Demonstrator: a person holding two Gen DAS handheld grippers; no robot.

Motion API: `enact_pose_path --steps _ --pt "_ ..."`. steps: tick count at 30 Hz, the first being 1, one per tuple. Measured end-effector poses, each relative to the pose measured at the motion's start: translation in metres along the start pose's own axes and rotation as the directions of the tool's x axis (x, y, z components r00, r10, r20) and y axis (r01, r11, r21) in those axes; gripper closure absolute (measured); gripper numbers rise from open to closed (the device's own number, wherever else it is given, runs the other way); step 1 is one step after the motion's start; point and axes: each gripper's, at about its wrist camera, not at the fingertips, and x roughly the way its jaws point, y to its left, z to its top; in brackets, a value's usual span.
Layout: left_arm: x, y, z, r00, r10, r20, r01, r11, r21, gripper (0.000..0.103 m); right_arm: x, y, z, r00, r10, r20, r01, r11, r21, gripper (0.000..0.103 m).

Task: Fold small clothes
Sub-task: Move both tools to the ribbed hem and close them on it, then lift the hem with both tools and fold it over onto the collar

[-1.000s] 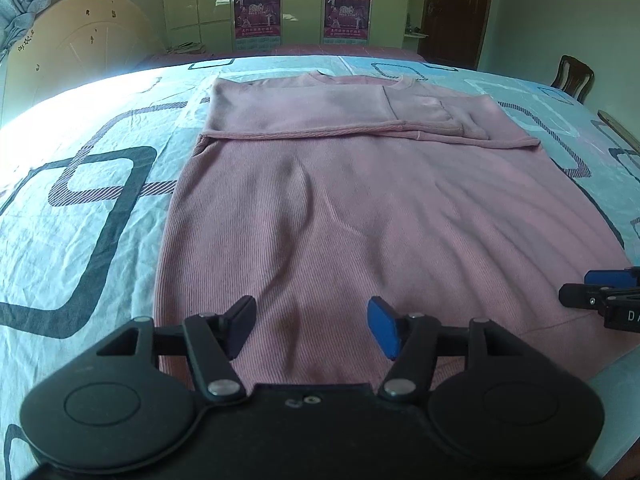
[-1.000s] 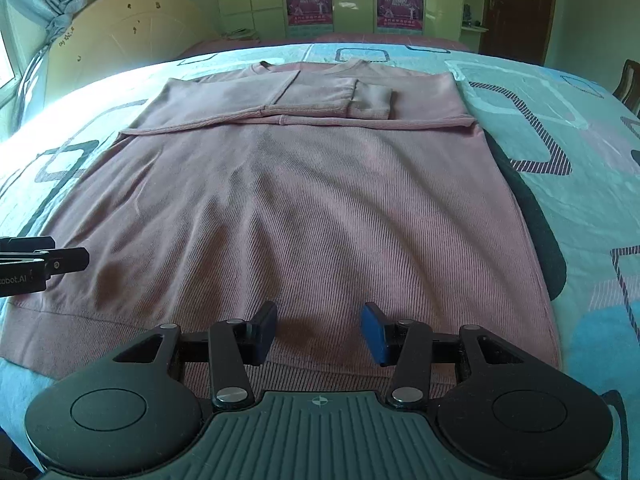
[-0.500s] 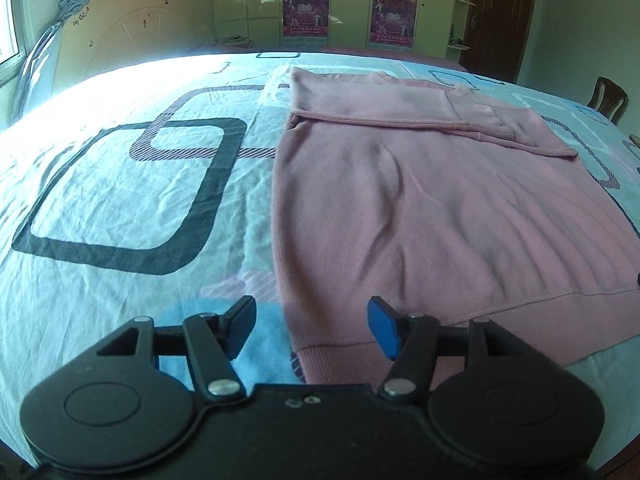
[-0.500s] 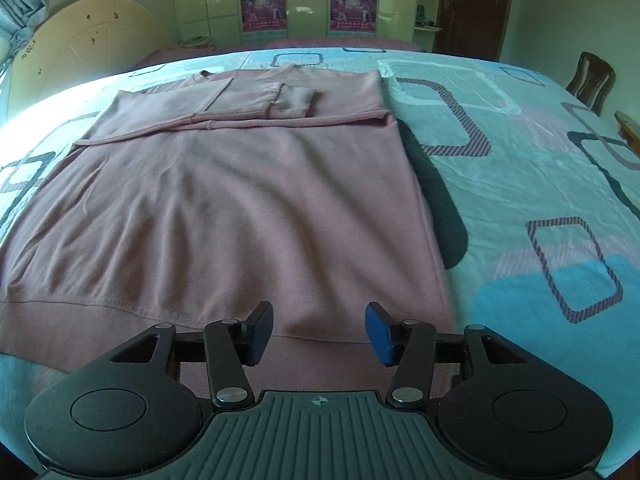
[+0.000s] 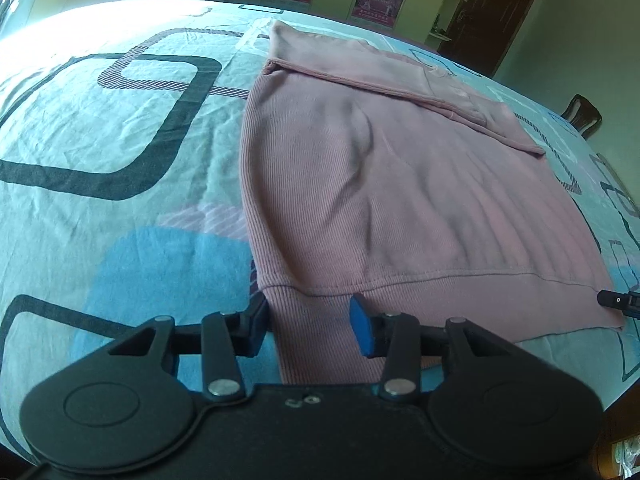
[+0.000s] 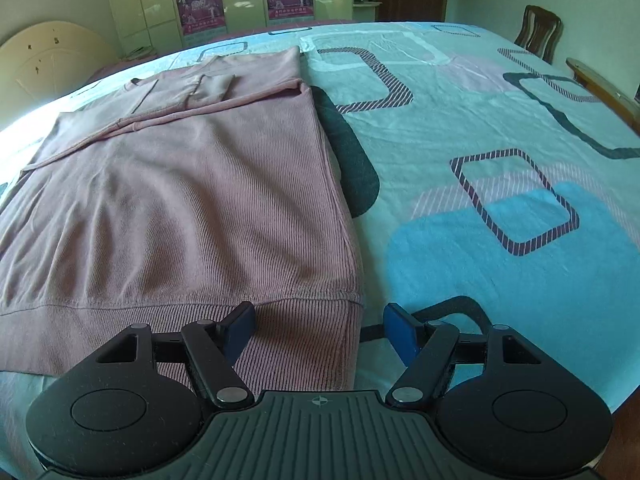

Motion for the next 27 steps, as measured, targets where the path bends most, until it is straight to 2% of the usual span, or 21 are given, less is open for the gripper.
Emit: enact_pose_path --steps 2,3,4,5,6,7,8,10,17,22,27 --pt "0.001 0.001 0.002 1.0 -0.016 -0.003 0.016 1.0 -0.019 0.063 0.001 0.002 -0.001 1.0 0.001 -0.002 -0.001 1.0 0.005 0.033" --pt "0.002 0.002 0.002 1.0 -0.02 -0.003 0.02 1.0 -0.018 0.063 0.001 0.003 -0.001 1.0 0.004 -0.002 -0.004 1.0 0.001 0.04" --pt "0.002 0.002 0.002 1.0 -0.026 -0.004 0.026 1.0 -0.012 0.071 0.0 0.003 -0.001 1.0 0.014 -0.005 -0.014 1.0 0.005 0.049" --pt "0.002 0.001 0.002 0.999 -0.036 -0.007 0.036 0.999 -0.009 0.081 0.0 0.002 0.0 1.0 0.024 -0.006 -0.024 1.0 0.015 0.054" --pt "0.002 0.0 0.003 0.999 -0.047 -0.011 0.047 0.999 -0.012 0.085 -0.001 0.003 0.0 1.0 0.028 -0.006 -0.028 1.0 0.013 0.066" --pt "0.002 -0.001 0.003 0.998 -0.057 -0.013 0.057 0.998 -0.015 0.093 -0.002 0.004 0.001 0.999 0.036 -0.008 -0.036 0.999 0.009 0.074" --pt "0.001 -0.003 0.005 0.998 -0.063 -0.011 0.063 0.998 -0.013 0.096 -0.002 0.003 0.002 0.999 0.048 -0.01 -0.048 0.999 0.013 0.078" --pt "-0.001 -0.005 0.008 0.997 -0.071 0.003 0.071 0.997 -0.018 0.097 -0.005 0.002 0.004 0.997 0.075 -0.014 -0.075 0.997 0.034 0.088" --pt "-0.021 -0.011 0.047 0.986 -0.134 0.102 0.136 0.991 -0.013 0.098 -0.024 0.004 0.032 0.985 0.163 0.063 -0.167 0.983 0.069 0.091" --pt "-0.02 -0.017 0.092 0.972 -0.155 0.178 0.161 0.987 -0.023 0.098 -0.025 0.008 0.079 0.965 0.222 0.138 -0.234 0.969 0.082 0.091" --pt "0.001 -0.019 0.153 0.959 -0.146 0.245 0.164 0.985 -0.055 0.098 -0.004 0.014 0.145 0.95 0.241 0.201 -0.259 0.963 0.07 0.091"
